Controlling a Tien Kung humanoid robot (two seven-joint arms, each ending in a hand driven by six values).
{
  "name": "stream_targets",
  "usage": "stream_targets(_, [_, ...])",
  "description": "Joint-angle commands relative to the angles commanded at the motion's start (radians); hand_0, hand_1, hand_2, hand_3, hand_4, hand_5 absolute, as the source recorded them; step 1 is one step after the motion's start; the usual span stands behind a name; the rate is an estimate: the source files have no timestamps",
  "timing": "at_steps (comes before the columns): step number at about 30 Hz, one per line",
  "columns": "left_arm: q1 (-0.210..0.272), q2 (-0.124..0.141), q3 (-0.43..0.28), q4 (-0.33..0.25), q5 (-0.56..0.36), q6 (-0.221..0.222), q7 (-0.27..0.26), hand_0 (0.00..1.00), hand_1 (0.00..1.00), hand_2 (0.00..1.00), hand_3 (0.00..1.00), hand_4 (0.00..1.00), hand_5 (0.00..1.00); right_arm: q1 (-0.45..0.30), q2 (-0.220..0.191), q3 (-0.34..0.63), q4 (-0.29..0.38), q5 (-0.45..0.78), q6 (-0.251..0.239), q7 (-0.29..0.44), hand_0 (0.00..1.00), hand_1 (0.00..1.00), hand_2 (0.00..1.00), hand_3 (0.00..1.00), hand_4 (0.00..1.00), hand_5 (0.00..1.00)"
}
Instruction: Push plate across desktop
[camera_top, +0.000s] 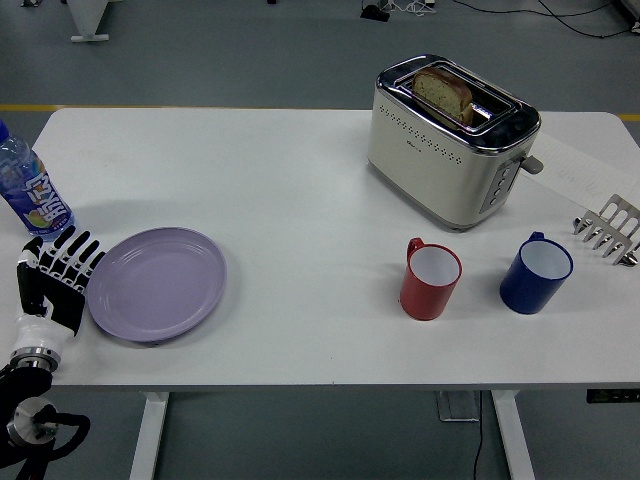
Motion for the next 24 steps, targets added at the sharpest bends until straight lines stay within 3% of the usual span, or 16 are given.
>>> stream_targets(24, [-0.018, -0.062, 0.028, 0.011, -0.033, -0.002, -0.044, 0.752, 0.747, 0.704, 0.669, 0.528, 0.998, 0.008, -0.002, 0.001, -0.001, -0.009, 0.005, -0.001, 0.551, 0.461, 0.582, 0.579, 0.307, 0.446])
